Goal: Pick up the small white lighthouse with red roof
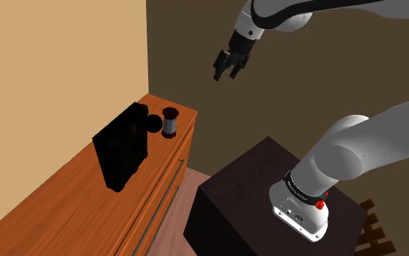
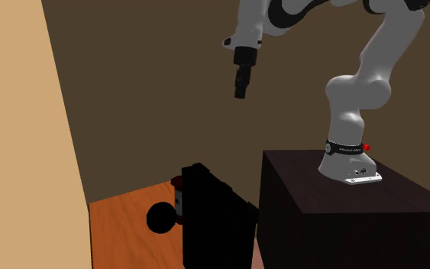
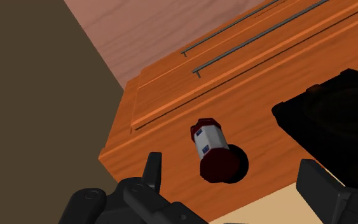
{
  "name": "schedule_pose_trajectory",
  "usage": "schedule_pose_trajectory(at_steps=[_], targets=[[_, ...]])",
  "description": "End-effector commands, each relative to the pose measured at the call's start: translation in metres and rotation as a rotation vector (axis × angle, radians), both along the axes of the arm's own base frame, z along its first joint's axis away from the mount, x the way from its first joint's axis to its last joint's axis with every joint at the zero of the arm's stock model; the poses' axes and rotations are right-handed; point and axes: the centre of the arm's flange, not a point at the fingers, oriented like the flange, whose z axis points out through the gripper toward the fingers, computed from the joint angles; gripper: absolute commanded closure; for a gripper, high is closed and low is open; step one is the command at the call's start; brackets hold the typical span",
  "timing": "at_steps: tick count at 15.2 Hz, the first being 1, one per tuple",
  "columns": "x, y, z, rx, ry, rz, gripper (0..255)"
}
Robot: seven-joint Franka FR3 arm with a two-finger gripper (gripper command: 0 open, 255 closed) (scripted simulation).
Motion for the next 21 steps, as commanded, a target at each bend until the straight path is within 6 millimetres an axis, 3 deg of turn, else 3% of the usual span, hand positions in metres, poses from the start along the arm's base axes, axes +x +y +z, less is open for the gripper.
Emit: schedule_pose_trajectory(at_steps=[1, 21], targets=[[0.014, 0.007, -0.024, 0.009, 0.0, -0.016, 0], [0.156, 0.076, -0.233, 0.097, 0.021, -0.157, 0]])
